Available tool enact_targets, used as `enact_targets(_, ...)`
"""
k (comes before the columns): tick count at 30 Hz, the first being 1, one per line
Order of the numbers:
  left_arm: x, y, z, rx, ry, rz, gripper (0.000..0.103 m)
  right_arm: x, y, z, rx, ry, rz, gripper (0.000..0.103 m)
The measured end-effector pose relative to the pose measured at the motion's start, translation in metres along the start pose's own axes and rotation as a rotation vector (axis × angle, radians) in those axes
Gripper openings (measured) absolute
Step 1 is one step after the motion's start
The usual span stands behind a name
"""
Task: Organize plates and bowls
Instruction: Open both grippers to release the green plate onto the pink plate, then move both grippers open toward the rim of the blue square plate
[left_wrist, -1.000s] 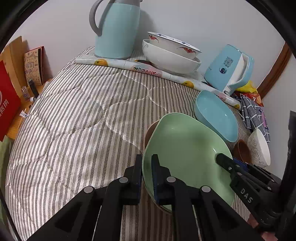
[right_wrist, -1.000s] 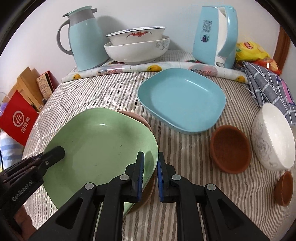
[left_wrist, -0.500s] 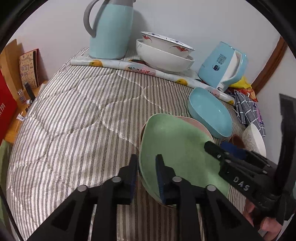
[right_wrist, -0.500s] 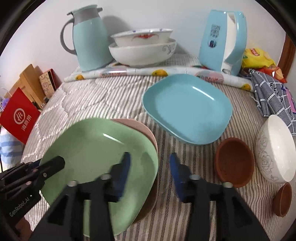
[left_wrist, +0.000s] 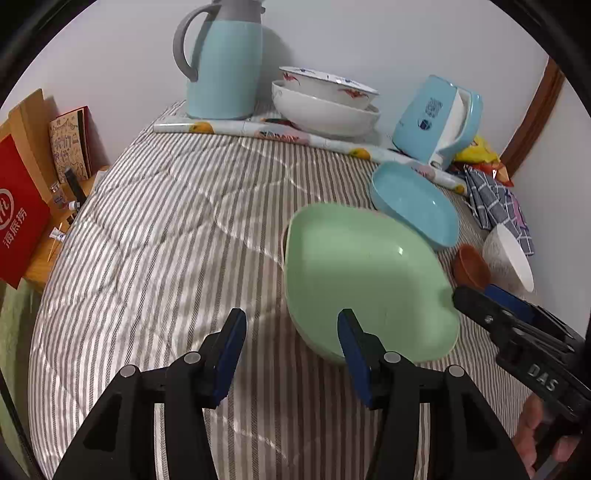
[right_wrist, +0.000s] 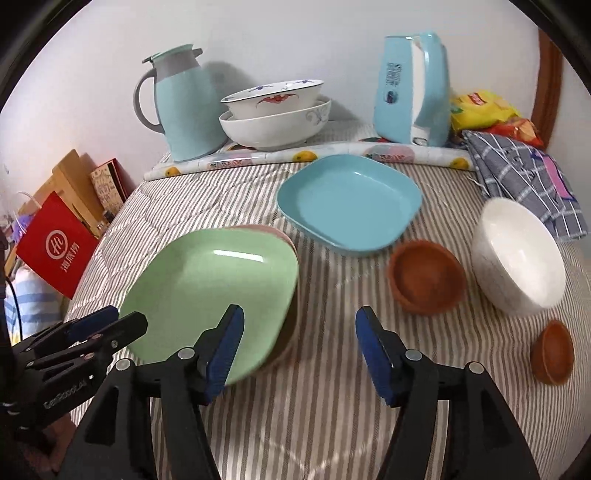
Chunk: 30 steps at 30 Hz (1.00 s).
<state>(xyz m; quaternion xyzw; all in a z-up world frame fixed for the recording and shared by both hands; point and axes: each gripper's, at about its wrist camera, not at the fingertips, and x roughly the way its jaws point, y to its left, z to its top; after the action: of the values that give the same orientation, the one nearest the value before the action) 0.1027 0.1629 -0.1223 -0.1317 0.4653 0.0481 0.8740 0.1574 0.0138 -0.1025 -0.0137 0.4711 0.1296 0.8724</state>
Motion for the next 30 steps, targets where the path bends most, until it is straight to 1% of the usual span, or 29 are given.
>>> enact_targets(7,-0.008,-0.006,-0.012,0.007,0.010,0.015,0.051,-0.023,-0.011,-0.020,0.017,-0.014,-0.008,0.062)
enact_targets(16,-0.028,-0.021,-0.019,0.019,-0.018,0.012,0.051,-0.050,-0.026,-0.037,0.041,-0.044,-0.030,0.062)
enact_targets(22,-0.042,-0.038,-0.016,0.032,-0.050,0.003,0.051,-0.069,-0.044,-0.044,0.082,-0.061,-0.057,0.062)
enact_targets(27,-0.058,-0.053,-0.012,0.052,-0.103,0.007,0.051,-0.086,-0.059,-0.047,0.105,-0.088,-0.078,0.062)
enact_targets(30,-0.065,-0.062,-0.009,0.065,-0.124,0.012,0.051,-0.090,-0.065,-0.045,0.104,-0.063,-0.086,0.065)
